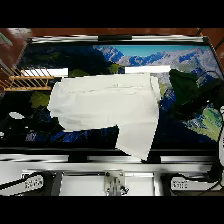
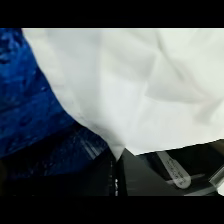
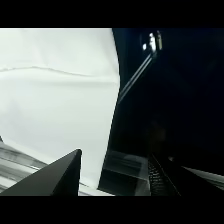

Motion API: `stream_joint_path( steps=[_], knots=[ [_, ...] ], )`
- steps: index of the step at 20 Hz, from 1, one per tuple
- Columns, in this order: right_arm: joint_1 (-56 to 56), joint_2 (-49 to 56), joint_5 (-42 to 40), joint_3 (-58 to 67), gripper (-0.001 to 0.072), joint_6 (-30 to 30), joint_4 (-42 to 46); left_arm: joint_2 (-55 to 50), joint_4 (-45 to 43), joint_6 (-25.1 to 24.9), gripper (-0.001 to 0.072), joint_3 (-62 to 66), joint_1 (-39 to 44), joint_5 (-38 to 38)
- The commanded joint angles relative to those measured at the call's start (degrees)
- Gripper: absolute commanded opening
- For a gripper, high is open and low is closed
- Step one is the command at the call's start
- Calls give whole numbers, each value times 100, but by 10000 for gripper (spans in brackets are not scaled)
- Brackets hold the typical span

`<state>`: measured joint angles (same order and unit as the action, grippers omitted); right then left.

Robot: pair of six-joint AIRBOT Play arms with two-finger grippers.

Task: Fold the shirts.

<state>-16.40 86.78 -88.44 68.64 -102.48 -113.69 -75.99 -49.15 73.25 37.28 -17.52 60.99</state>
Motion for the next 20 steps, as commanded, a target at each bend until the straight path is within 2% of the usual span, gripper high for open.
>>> stream_joint_path(
  steps=[1, 7, 14, 20],
  knots=[
    [280, -28, 330, -828, 518, -450, -234, 4, 15, -66, 28, 4, 4, 179],
    [260, -28, 975, -1445, 518, -433, -542, 4, 13, -81, 28, 4, 4, 162],
    [264, -28, 1508, -1497, 517, -372, -688, 2, 13, -83, 28, 4, 4, 160],
    [267, -28, 1635, -1510, 517, -321, -756, 2, 15, -81, 28, 4, 2, 157]
  ],
)
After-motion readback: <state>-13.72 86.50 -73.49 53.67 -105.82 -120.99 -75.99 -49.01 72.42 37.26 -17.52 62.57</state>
